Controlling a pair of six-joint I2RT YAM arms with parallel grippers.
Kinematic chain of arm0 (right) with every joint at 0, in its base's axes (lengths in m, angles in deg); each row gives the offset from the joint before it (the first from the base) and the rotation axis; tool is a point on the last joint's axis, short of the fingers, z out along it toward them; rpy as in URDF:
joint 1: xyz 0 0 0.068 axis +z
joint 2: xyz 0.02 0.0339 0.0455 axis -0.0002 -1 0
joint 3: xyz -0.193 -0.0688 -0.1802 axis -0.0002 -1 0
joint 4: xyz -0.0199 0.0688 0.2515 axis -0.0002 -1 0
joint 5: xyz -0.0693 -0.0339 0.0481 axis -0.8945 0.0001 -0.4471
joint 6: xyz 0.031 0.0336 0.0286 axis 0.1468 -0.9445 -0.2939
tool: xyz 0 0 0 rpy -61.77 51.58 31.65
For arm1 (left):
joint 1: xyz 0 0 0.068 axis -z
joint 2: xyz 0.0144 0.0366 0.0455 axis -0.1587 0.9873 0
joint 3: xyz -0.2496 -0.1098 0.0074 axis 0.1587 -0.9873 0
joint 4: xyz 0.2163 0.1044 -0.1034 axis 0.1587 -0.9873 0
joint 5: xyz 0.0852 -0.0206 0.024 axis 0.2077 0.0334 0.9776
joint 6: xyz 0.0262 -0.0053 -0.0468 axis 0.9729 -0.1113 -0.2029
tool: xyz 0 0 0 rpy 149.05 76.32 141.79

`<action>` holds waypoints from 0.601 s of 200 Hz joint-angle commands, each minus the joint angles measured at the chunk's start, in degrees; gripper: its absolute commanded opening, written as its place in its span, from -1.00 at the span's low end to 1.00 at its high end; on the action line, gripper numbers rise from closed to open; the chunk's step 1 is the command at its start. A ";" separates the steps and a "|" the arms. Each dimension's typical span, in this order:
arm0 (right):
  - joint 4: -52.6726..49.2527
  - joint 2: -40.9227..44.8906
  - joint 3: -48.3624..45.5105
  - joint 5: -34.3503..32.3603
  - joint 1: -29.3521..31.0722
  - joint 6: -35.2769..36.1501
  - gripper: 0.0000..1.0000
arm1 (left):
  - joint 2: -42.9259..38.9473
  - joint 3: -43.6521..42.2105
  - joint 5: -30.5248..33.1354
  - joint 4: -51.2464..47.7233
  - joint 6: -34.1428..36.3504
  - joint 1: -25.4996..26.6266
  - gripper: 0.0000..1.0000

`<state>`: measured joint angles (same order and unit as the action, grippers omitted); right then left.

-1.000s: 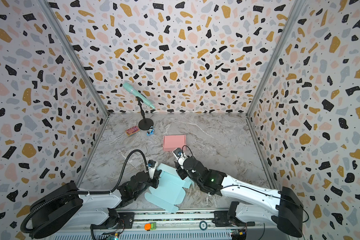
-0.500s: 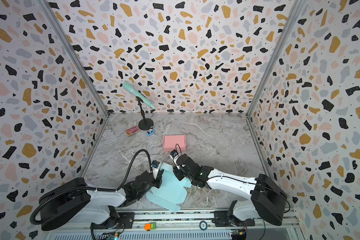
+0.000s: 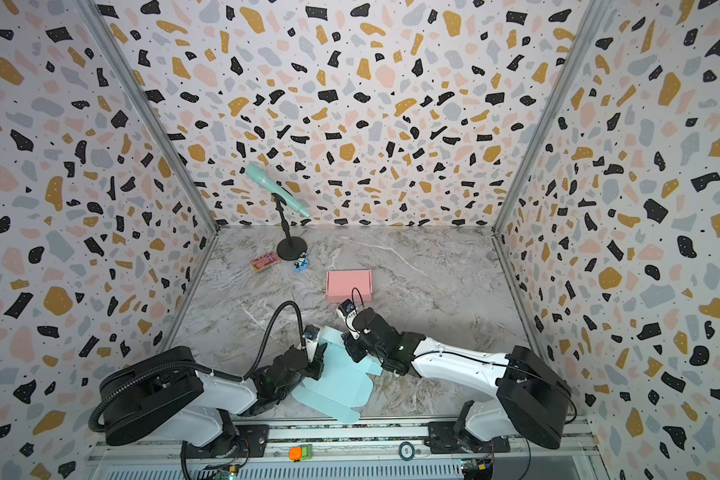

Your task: Fold the paper box

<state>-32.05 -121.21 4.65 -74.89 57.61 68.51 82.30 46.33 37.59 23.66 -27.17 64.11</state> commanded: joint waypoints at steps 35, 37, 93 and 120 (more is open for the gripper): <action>3.46 1.74 -4.86 6.53 -0.03 -5.22 -0.48 | 0.82 -1.57 2.89 6.93 -1.35 0.17 -0.83; 4.12 2.11 -5.33 6.95 0.01 -5.51 -0.49 | 0.87 -1.61 2.88 7.03 -1.34 0.14 -0.83; 9.71 7.67 -11.61 9.88 0.28 -10.55 -0.53 | 1.37 -2.33 3.21 8.21 -1.44 0.13 -0.90; 9.64 7.85 -11.92 10.26 0.35 -11.36 -0.56 | 0.84 -2.57 3.07 8.31 -1.38 0.13 -0.92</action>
<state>-20.73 -114.15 -6.30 -67.99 57.37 59.48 83.43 44.47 38.40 28.25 -27.78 64.38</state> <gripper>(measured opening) 0.230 0.087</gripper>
